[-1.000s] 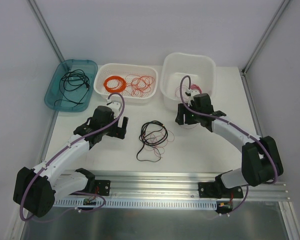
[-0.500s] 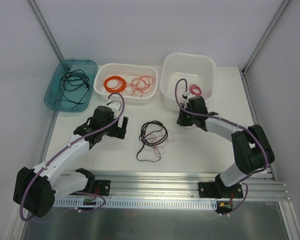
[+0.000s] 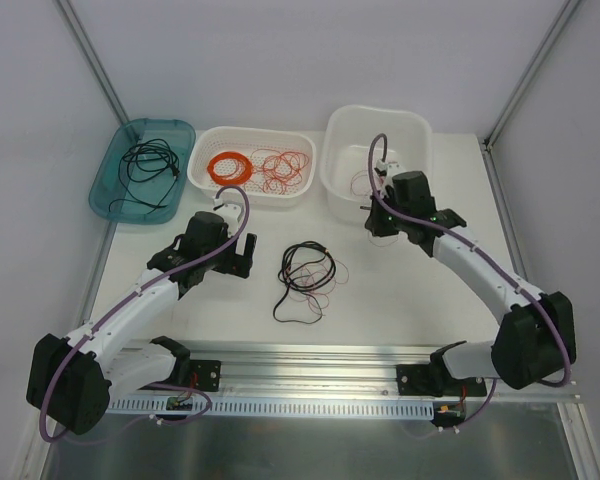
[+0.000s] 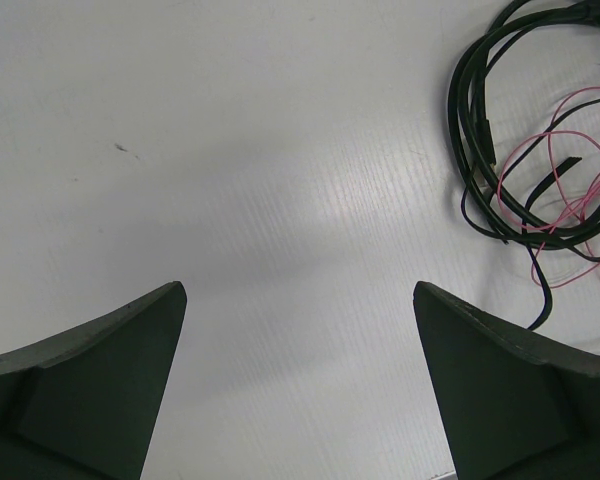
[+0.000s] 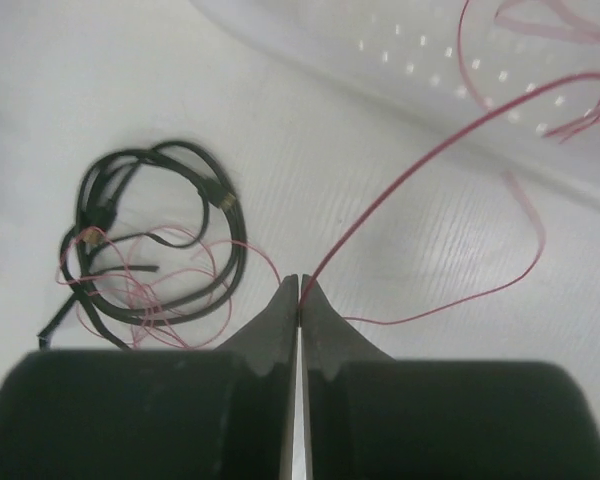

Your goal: Untangle the cables

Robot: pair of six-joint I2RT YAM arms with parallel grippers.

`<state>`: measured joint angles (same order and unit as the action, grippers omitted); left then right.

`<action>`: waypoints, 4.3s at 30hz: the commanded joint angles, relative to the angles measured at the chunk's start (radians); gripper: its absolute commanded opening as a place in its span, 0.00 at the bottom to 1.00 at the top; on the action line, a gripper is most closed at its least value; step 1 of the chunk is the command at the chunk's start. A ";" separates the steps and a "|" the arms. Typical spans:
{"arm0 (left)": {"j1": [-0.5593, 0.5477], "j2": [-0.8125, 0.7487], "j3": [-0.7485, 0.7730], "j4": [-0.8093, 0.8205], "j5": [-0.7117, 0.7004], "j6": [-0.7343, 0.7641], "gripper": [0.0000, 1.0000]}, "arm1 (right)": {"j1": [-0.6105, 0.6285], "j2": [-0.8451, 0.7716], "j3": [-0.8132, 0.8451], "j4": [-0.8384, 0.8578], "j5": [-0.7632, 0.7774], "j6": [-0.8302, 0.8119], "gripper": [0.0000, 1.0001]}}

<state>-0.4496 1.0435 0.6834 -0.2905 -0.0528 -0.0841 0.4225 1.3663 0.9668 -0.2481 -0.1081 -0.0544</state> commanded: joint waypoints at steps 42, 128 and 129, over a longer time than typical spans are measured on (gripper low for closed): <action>0.011 0.006 0.025 -0.001 0.037 0.024 0.99 | -0.130 0.125 0.534 -0.264 -0.022 0.008 0.80; 0.009 0.013 0.030 -0.007 0.037 0.024 0.99 | 0.312 -0.268 0.554 -0.408 0.121 -0.115 0.02; 0.009 0.013 0.030 -0.006 0.037 0.024 0.99 | 0.314 -0.253 0.524 -0.439 0.116 -0.098 0.02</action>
<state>-0.4496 1.0557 0.6834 -0.2920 -0.0265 -0.0841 0.7319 1.0698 1.5772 -0.5392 0.1276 -0.2310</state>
